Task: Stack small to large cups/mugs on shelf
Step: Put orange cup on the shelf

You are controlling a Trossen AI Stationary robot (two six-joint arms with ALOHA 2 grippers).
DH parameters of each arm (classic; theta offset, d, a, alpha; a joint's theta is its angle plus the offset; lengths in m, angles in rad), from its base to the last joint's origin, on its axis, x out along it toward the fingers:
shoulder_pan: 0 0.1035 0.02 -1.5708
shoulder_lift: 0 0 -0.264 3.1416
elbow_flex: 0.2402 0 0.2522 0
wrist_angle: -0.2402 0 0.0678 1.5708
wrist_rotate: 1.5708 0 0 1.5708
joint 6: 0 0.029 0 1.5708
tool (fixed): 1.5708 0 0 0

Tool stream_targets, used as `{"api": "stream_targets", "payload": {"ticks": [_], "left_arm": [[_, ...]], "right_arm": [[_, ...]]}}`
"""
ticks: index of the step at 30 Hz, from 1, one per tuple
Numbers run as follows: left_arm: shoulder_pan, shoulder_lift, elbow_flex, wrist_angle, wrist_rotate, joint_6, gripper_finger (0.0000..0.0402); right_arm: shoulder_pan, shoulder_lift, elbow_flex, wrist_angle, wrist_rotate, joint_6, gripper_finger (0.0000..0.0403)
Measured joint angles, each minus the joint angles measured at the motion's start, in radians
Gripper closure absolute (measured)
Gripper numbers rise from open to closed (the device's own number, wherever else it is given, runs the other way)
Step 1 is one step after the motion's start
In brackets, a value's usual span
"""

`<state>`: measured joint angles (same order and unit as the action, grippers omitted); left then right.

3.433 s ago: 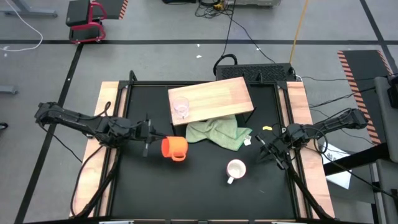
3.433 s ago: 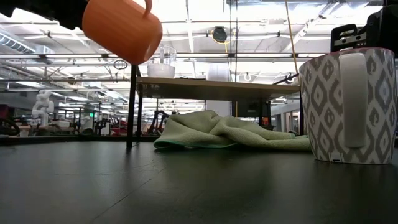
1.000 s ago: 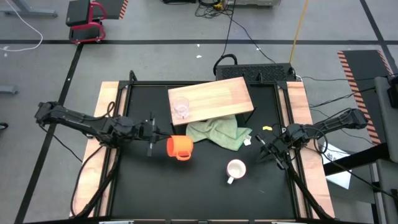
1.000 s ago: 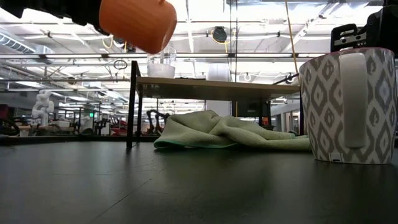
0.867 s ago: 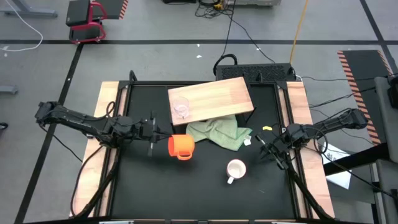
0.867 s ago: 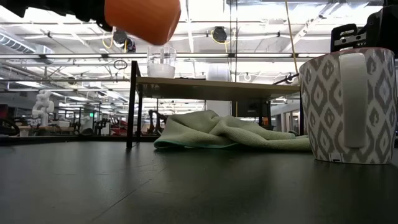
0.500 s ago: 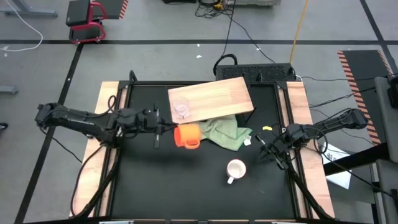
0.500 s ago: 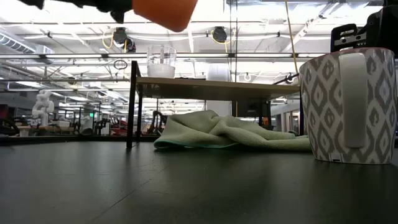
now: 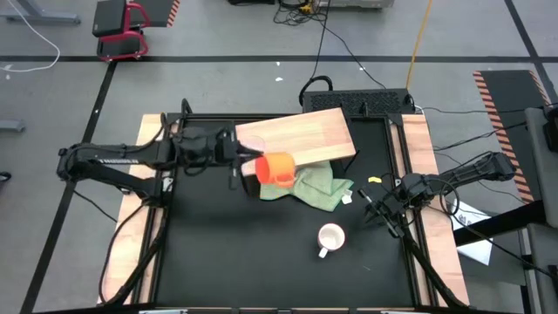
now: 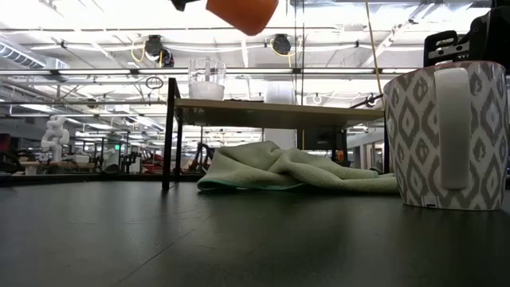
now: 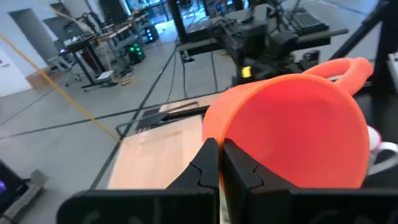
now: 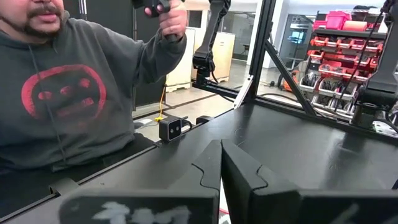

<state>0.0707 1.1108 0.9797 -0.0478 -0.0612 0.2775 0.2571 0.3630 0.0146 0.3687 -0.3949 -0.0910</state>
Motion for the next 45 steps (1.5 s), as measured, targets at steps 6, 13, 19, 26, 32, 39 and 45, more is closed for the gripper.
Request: {"api": "stream_targets", "payload": {"ticks": [6, 13, 19, 26, 32, 39, 45], "left_arm": [[0.093, 0.044, 0.134, -0.095, 0.044, -0.020, 0.0401], [0.183, 0.094, 0.251, -0.176, 0.095, -0.089, 0.0401], [0.264, 0.151, 0.345, -0.222, 0.163, -0.157, 0.0401], [0.315, 0.260, 0.486, -0.323, 0.236, -0.167, 0.0401], [0.324, 0.348, 0.614, -0.426, 0.247, -0.155, 0.0401], [0.336, 0.434, 0.771, -0.513, 0.247, -0.122, 0.0401], [0.366, 0.531, 0.949, -0.627, 0.246, -0.102, 0.0401]], "right_arm": [[0.000, 0.000, 0.000, -0.001, 0.000, 0.000, 0.0403], [0.000, 0.000, 0.000, 0.000, 0.000, 0.027, 0.0403], [0.000, 0.000, 0.000, 0.000, 0.000, 0.027, 0.0403], [0.000, 0.000, 0.000, 0.000, 0.000, 0.027, 0.0403], [0.000, 0.000, 0.000, 0.000, 0.000, 0.027, 0.0403], [0.000, 0.000, 0.000, 0.000, 0.000, 0.027, 0.0403], [0.000, 0.000, 0.000, 0.000, 0.000, 0.027, 0.0403]]}}
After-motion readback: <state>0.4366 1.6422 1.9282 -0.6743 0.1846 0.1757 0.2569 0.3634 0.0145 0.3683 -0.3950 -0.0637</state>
